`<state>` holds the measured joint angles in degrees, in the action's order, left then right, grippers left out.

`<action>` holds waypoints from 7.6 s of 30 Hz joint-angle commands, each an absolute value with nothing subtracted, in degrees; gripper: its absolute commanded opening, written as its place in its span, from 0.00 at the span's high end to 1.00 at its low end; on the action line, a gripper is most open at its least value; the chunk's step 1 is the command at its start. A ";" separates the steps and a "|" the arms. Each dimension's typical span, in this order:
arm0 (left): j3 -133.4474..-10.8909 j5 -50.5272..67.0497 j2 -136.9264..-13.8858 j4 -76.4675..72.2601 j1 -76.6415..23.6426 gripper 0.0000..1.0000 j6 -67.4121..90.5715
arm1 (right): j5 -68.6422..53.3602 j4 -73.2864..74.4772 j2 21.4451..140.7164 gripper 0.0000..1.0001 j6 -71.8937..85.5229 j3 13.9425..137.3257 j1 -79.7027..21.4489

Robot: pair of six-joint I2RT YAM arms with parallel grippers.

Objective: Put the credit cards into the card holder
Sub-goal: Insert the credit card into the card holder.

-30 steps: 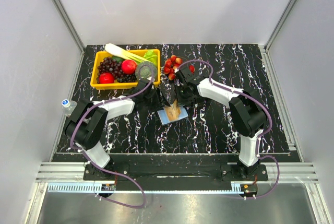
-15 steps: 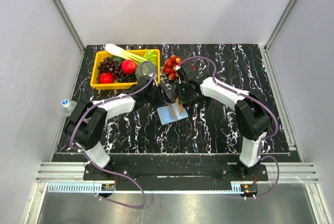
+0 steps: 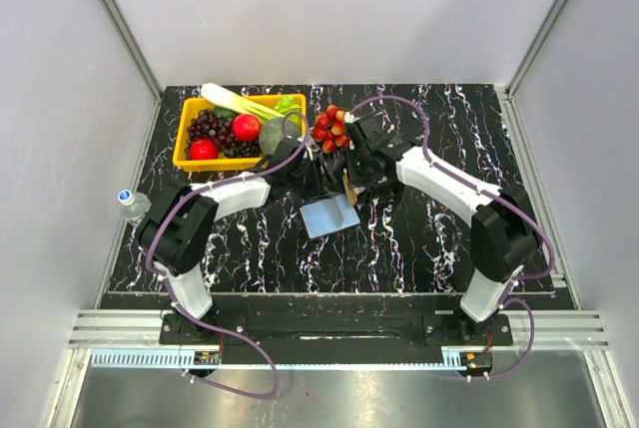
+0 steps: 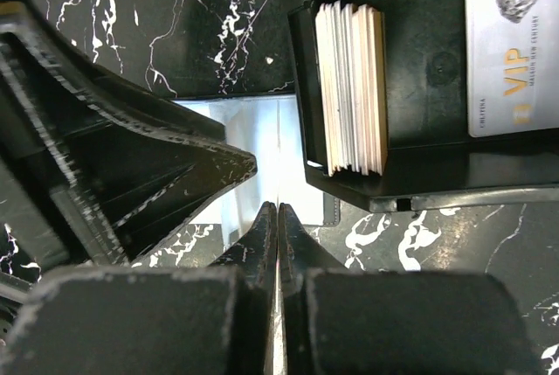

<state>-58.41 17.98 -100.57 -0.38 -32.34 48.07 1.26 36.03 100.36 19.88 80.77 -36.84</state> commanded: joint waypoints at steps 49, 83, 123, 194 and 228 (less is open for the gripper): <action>-43.77 6.15 -90.09 4.75 -33.49 0.50 48.25 | -30.41 18.90 110.04 1.00 16.52 71.99 -30.59; -45.35 9.14 -93.43 4.57 -33.31 0.51 47.46 | -25.23 12.39 114.79 1.00 21.18 69.70 -30.06; -45.88 7.56 -94.92 7.21 -33.14 0.95 47.64 | -30.32 26.63 119.18 0.90 25.31 74.09 -35.24; -45.09 7.91 -92.73 7.12 -33.13 0.80 47.37 | -11.87 30.06 107.40 0.73 25.84 77.08 -38.76; -43.86 7.03 -91.32 7.56 -33.13 0.76 47.46 | -19.86 26.19 110.48 0.64 26.46 72.59 -33.75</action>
